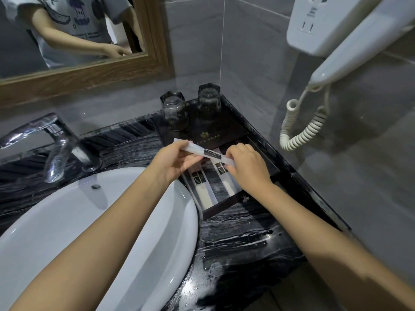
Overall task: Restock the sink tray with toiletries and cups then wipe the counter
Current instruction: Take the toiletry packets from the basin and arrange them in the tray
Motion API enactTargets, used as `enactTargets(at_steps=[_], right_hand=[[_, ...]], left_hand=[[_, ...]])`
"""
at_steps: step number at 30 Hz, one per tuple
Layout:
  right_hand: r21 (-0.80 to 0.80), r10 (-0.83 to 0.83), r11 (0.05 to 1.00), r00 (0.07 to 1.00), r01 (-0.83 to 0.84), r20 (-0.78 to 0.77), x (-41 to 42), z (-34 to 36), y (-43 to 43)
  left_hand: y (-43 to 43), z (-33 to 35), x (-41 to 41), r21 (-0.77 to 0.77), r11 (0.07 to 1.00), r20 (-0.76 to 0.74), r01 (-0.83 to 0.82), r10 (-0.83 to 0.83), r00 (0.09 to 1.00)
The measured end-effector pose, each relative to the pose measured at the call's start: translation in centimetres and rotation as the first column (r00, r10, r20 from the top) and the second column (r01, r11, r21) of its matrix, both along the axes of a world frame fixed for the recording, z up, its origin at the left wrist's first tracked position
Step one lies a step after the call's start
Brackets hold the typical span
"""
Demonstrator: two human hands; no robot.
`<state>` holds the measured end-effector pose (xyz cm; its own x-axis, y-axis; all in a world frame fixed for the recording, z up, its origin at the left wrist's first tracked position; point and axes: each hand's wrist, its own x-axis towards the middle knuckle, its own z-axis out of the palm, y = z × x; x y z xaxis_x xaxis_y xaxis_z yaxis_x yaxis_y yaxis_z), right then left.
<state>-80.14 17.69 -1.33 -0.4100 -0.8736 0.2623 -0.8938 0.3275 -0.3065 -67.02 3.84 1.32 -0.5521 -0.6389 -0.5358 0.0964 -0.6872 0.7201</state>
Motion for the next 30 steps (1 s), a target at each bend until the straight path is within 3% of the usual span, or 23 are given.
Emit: enactTargets(at_steps=[2,5,9,12,20,30], right_hand=[[0.052,0.047,0.997,0.975,-0.059,0.216,-0.2,0.1,-0.3],[0.010,0.055,0.997,0.834,-0.072,0.550,-0.5,1.3,-0.6],[0.050,0.012,0.996,0.670,-0.073,0.742,-1.3,2.9,-0.9],[0.102,-0.003,0.986,0.601,-0.131,0.800,-1.2,3.5,-0.9],[0.069,-0.073,0.997,0.500,0.027,0.863,-1.9,2.6,-0.2],[0.084,-0.080,0.996,0.383,0.006,0.920,-1.8,0.9,1.3]], left_hand=[[-0.4,0.0,0.4,-0.054,0.998,0.016,0.016,-0.015,1.000],[-0.9,0.2,0.9,-0.124,0.990,-0.002,0.069,-0.070,0.998],[-1.5,0.6,1.1,-0.179,0.974,-0.016,0.136,-0.141,0.990],[-1.4,0.7,0.9,-0.225,0.956,-0.017,0.189,-0.198,0.980],[-1.2,0.1,0.1,-0.185,0.966,-0.015,0.181,-0.187,0.982],[-0.5,-0.4,-0.7,-0.140,0.976,-0.023,0.168,-0.172,0.985]])
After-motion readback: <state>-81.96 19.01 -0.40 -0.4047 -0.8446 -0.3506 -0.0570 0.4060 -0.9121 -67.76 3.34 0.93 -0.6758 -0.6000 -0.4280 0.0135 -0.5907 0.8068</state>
